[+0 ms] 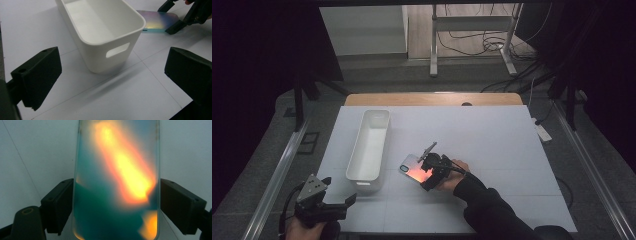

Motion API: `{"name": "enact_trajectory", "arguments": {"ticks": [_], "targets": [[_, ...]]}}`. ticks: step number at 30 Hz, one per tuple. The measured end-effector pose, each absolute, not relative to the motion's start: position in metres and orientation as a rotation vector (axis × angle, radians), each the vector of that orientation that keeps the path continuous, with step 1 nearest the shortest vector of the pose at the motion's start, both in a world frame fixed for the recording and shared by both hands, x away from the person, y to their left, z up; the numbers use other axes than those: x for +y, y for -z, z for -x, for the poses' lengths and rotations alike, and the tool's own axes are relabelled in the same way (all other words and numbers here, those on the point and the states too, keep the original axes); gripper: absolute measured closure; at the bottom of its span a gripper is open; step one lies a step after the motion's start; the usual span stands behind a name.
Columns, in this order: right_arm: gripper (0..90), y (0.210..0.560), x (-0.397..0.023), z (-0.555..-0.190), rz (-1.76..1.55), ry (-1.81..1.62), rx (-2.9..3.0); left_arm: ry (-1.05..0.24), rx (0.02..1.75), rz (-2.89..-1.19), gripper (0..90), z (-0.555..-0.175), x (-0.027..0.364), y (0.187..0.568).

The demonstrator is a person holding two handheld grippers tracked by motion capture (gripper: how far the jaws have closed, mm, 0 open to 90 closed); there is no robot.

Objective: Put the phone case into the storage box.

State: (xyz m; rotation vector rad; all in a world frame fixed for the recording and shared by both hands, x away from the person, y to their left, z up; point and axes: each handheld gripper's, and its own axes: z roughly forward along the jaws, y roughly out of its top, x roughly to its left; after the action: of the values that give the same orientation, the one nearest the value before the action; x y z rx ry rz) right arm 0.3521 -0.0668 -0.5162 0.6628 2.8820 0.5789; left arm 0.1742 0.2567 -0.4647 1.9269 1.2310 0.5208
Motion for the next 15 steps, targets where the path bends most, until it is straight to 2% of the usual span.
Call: {"name": "enact_trajectory", "arguments": {"ticks": [15], "targets": [[16.7,0.5111,-0.0705,-0.3462,-0.666,-0.672,2.850,-0.508,1.208,-1.922,2.5,-0.1736,0.2577,0.4644]]}}
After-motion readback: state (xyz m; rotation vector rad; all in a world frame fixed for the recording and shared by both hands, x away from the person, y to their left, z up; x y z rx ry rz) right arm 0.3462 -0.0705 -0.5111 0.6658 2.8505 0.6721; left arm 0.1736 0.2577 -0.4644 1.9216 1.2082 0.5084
